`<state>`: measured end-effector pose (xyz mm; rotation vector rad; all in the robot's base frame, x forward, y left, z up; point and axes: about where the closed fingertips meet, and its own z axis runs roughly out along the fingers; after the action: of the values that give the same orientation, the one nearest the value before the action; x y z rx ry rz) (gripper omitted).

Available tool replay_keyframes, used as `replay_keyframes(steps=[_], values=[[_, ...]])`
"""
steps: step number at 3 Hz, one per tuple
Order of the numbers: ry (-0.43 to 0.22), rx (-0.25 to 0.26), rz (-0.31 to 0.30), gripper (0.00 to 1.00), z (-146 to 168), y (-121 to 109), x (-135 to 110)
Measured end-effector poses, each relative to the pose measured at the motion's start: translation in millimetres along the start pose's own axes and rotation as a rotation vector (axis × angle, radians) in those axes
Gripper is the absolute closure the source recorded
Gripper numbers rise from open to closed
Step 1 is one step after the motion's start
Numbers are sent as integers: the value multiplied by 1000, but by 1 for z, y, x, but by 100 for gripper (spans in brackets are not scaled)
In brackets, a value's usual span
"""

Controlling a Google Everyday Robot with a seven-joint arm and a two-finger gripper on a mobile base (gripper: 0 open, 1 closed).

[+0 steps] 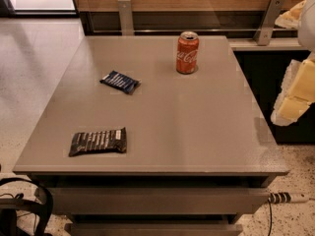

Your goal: Pick rxbar chocolate

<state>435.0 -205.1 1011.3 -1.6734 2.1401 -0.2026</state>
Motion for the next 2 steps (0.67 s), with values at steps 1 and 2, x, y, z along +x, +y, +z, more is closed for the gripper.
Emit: replay_keyframes(steps=[1, 2], values=[[0, 0, 0, 0, 0, 0, 0], [-36, -12, -5, 0, 1, 6, -10]])
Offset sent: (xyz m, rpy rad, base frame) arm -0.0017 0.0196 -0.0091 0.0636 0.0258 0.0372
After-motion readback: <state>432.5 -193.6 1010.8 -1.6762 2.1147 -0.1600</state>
